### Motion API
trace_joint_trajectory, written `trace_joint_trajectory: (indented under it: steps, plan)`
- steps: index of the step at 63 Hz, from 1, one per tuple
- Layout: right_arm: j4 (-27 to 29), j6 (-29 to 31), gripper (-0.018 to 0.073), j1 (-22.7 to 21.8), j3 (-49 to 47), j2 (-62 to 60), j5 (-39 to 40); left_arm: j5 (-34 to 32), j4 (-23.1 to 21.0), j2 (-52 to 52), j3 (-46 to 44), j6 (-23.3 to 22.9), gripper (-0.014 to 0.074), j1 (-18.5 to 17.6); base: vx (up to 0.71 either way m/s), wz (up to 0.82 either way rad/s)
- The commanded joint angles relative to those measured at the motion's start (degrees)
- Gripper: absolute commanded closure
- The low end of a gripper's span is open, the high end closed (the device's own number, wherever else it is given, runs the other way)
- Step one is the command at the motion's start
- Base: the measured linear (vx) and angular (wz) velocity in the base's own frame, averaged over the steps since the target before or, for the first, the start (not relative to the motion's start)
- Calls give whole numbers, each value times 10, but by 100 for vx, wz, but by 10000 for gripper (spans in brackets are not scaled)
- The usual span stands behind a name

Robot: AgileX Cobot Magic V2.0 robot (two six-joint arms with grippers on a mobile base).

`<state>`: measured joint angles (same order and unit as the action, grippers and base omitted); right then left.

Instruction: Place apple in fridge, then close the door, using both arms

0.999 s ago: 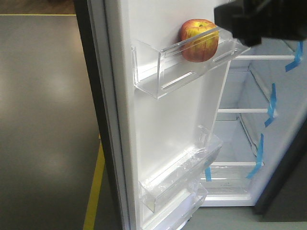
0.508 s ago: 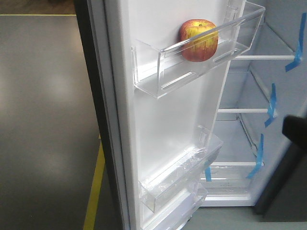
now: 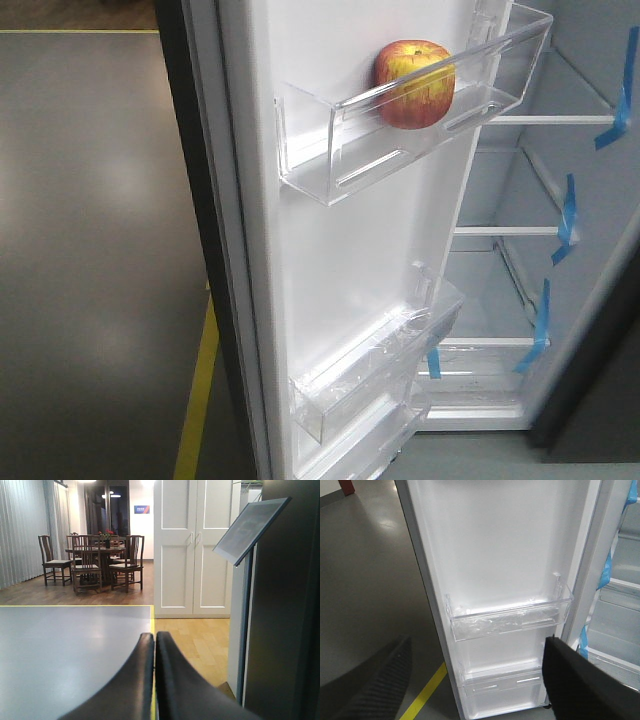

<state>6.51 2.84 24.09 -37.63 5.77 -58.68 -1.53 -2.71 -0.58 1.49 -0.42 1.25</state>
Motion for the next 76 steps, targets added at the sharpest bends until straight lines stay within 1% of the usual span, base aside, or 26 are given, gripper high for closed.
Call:
trace_joint_trajectory:
  steps: [1, 10, 23, 31, 34, 37, 43, 49, 56, 61, 64, 67, 76]
  plan:
    - [6, -1, 40, -1, -5, -14, 11, -39, -4, -9, 12, -6, 603, 1, 0, 0]
    - [8, -1, 40, -1, 10, -39, -23, -39, -4, -9, 12, -6, 603, 1, 0, 0]
    - [11, -1, 40, -1, 21, -43, -35, -39, -4, -9, 12, -6, 603, 1, 0, 0]
    - [16, -1, 40, -1, 21, -43, -36, -63, -4, -9, 11, -6, 603, 1, 0, 0]
    - [16, -1, 40, -1, 21, -43, -36, -60, -4, -9, -1, -12, 603, 1, 0, 0]
    - [16, -1, 40, -1, 21, -43, -36, -42, -4, -7, -23, -18, 603, 1, 0, 0]
    - [16, -1, 40, -1, 21, -43, -36, 3, -3, 15, -89, -13, 603, 1, 0, 0]
    - [15, -1, 40, -1, 21, -43, -36, 60, -1, 66, -173, -9, 603, 1, 0, 0]
    - [15, -1, 40, -1, 21, -43, -36, 151, 1, 147, -268, 8, 603, 1, 0, 0]
    - [15, -1, 40, -1, 21, -43, -36, 195, 1, 205, -329, 34, 603, 1, 0, 0]
    - [15, -1, 40, -1, 21, -43, -36, 210, 0, 238, -358, 44, 603, 1, 0, 0]
    - [15, -1, 40, -1, 21, -43, -36, 218, 0, 269, -383, 44, 603, 1, 0, 0]
    - [15, -1, 40, -1, 21, -43, -36, 197, 0, 342, -396, 44, 603, 1, 0, 0]
